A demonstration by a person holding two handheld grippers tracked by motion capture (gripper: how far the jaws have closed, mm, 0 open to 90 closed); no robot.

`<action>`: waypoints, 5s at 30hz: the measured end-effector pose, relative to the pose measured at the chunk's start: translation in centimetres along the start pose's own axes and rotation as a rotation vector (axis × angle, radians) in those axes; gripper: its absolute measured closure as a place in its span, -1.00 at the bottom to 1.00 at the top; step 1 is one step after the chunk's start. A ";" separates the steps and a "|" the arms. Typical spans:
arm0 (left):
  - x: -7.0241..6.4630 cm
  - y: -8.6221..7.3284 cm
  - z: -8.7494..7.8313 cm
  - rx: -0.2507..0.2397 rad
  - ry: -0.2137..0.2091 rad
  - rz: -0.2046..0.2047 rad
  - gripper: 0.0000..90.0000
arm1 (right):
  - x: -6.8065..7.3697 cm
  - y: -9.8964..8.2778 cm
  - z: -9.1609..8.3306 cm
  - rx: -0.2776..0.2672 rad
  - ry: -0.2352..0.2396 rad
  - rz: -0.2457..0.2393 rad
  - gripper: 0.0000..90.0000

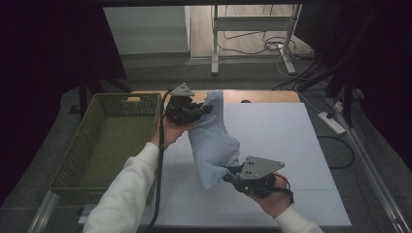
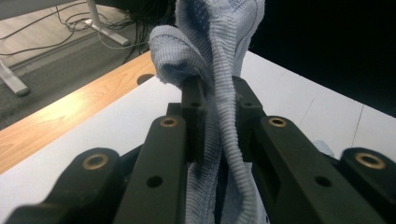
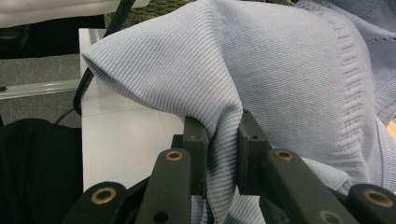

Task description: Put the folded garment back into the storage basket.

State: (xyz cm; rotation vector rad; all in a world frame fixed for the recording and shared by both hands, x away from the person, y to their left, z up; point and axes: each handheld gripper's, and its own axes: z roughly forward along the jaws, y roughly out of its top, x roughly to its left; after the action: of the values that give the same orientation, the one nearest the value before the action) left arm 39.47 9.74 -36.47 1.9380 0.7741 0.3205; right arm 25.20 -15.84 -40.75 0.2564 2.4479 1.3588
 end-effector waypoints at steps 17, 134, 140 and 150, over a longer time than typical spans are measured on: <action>0.7 0.1 -1.6 -0.013 0.021 -0.009 0.75 | -0.2 1.3 0.6 -0.008 0.008 -0.021 0.72; 5.5 -2.1 -12.2 -0.083 0.177 -0.059 0.75 | 0.8 8.2 7.8 -0.063 0.094 -0.119 0.72; 5.7 -2.3 -12.6 -0.087 0.185 -0.064 0.75 | 0.9 8.5 8.2 -0.064 0.101 -0.123 0.72; 6.0 -2.6 -13.1 -0.089 0.193 -0.070 0.75 | 1.0 8.7 8.8 -0.069 0.107 -0.120 0.72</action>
State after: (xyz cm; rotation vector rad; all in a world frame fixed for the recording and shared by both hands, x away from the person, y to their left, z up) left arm 36.17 23.56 -33.04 1.8101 0.9351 0.4966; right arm 27.48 -3.96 -37.85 0.0199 2.4520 1.4355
